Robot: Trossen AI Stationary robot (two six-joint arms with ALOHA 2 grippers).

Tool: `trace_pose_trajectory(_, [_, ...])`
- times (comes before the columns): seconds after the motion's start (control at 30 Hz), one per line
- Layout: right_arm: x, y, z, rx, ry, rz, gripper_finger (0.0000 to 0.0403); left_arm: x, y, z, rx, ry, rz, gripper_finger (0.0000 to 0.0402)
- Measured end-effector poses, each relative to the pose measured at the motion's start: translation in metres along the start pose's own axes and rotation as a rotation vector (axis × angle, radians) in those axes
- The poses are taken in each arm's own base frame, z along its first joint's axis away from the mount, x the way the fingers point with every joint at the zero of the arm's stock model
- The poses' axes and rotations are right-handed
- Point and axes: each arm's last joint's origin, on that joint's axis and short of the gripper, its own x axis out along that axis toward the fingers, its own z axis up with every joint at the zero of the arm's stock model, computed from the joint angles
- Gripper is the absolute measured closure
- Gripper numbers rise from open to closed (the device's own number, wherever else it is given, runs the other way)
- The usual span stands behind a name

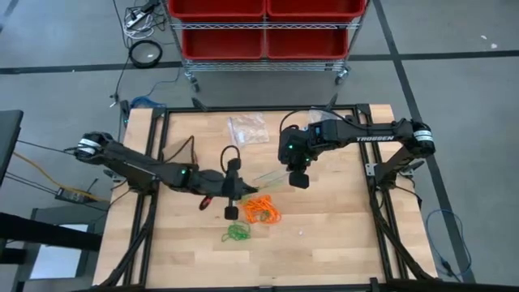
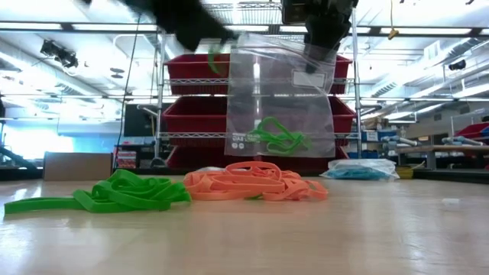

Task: Sort rubber bands
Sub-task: Put the green rubber band into the transparent zip bag

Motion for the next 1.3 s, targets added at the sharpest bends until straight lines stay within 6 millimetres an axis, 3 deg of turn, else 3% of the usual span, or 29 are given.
trace_pose_trajectory(0.2, [0.000,0.001,0.002,0.005,-0.016,0.003,0.0403,-0.012,0.006,0.061,0.148,-0.126,0.051,0.0401])
trace_pose_trajectory(0.3, [0.000,0.002,0.002,0.007,-0.021,0.005,0.0403,-0.008,0.019,0.072,0.181,-0.135,0.096,0.0401])
trace_pose_trajectory(0.43, [0.000,0.003,0.002,0.004,-0.024,0.006,0.0403,0.001,0.039,0.074,0.163,-0.147,0.074,0.0401])
trace_pose_trajectory(0.53, [0.000,0.003,0.003,-0.003,-0.028,0.007,0.0403,0.016,0.047,0.065,0.143,-0.108,0.042,0.0401])
trace_pose_trajectory(0.87, [0.000,0.003,0.003,-0.012,-0.033,0.007,0.0403,0.054,0.048,0.039,0.144,-0.022,-0.011,0.0401])
trace_pose_trajectory(1.3, [0.000,0.003,0.003,-0.008,-0.036,0.008,0.0403,0.056,0.050,0.037,0.212,-0.003,0.051,0.0401])
